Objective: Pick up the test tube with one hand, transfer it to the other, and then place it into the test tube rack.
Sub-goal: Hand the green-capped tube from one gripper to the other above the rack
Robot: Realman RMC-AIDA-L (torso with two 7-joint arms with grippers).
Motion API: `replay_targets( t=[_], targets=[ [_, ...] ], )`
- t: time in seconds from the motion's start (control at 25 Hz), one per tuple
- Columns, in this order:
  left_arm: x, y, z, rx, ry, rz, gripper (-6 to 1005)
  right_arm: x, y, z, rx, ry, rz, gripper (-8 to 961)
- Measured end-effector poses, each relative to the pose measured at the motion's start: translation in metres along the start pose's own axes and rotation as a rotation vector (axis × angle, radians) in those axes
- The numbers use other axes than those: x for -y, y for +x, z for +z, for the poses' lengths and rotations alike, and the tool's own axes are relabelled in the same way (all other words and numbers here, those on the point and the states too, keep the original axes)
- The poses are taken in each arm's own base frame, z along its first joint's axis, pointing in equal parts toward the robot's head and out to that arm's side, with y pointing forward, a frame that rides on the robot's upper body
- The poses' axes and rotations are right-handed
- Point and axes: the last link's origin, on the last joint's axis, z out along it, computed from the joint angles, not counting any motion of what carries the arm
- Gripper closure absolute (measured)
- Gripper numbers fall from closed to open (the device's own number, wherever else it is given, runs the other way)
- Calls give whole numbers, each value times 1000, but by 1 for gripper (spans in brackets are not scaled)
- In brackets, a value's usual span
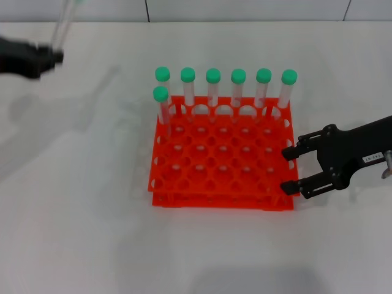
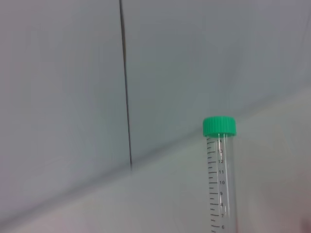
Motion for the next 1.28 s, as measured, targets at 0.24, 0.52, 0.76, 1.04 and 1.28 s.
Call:
replay_targets(
  t=[0.24, 0.52, 0.76, 1.04, 1.28],
  targets=[
    [-4, 4, -8, -292, -53, 38, 805, -4, 1, 5, 8, -15, 5, 230],
    [-17, 7, 7, -431, -242, 66, 805, -7, 0, 10, 18, -23, -4, 230],
    [-27, 18, 32, -394, -465, 69, 805, -8, -3, 13, 24, -29, -16, 230],
    [-45, 25, 54, -263, -618, 154, 805, -8, -4, 14, 26, -29, -25, 230],
    [-55, 20, 63, -167, -654, 214, 805, -7, -4, 15, 27, -25, -35, 230]
  ],
)
